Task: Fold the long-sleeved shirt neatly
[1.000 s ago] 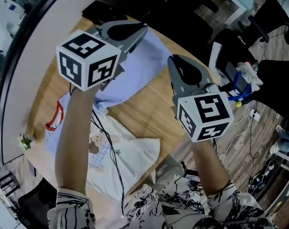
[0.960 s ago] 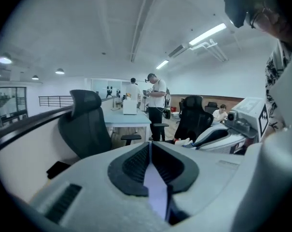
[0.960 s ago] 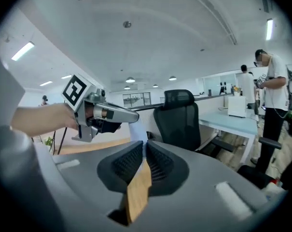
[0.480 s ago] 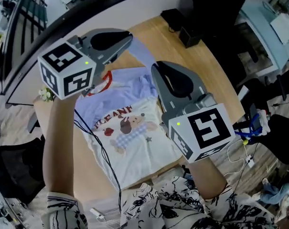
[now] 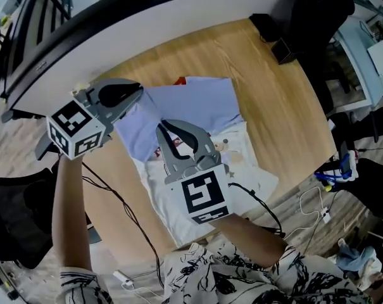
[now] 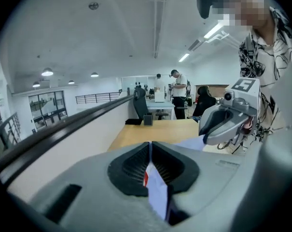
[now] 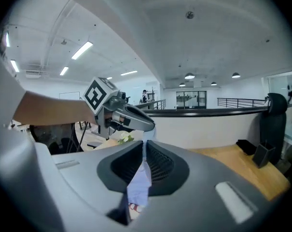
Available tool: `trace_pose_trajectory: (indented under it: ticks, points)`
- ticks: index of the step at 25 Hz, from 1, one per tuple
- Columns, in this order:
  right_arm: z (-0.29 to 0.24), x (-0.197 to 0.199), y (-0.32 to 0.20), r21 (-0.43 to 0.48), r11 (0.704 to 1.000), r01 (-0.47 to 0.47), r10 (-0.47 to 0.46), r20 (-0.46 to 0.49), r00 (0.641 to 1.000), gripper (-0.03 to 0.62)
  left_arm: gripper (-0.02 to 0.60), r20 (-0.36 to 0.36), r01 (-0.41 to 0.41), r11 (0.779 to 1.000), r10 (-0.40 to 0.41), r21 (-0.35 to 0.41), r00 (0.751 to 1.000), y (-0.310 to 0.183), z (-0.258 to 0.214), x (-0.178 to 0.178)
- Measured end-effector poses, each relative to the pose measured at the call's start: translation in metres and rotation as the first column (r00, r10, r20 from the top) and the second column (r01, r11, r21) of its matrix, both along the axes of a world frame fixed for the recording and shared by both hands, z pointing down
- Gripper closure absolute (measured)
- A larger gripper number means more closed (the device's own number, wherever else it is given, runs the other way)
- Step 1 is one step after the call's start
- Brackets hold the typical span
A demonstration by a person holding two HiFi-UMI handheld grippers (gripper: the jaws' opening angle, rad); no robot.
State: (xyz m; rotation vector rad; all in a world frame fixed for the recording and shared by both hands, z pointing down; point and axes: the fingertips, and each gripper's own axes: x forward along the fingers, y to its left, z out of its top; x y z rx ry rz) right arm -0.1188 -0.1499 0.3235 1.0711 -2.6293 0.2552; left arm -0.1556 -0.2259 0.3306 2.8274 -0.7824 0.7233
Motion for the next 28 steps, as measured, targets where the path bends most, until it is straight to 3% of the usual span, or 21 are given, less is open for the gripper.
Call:
trace_pose_trajectory:
  ticks: [6,12,20,21,24,28]
  points:
    - [0.114,-0.071,0.027,-0.108,0.991,0.073,-0.092,-0.180,0.979,0.557,0.551,0.037,0.073,0.981,-0.068,-0.181,0.997,0.029,0.126,-0.076]
    - [0.206,-0.118,0.043,-0.190,0.976,0.103,-0.164,-0.344,0.925,0.556,0.551,0.149,0.070,0.968,-0.035,-0.241,0.988,0.034,0.211,-0.109]
    - [0.261,-0.146,0.053,-0.275,0.959,0.065,-0.174,-0.394,0.902,0.550,0.538,0.221,0.099,0.954,-0.035,-0.285,0.975,0.039,0.262,-0.132]
    - [0.266,-0.151,0.057,-0.292,0.952,0.089,-0.203,-0.391,0.898,0.540,0.513,0.219,0.118,0.951,-0.055,-0.286,0.974,0.039,0.265,-0.138]
    - [0.272,-0.168,0.078,-0.348,0.915,0.203,-0.326,-0.341,0.882,0.403,0.494,0.175,0.205,0.931,-0.157,-0.302,0.972,0.040,0.266,-0.162]
    - [0.264,-0.178,0.101,-0.338,0.890,0.307,-0.409,-0.292,0.864,0.375,0.497,0.162,0.331,0.910,-0.298,-0.248,0.941,0.038,0.251,-0.191]
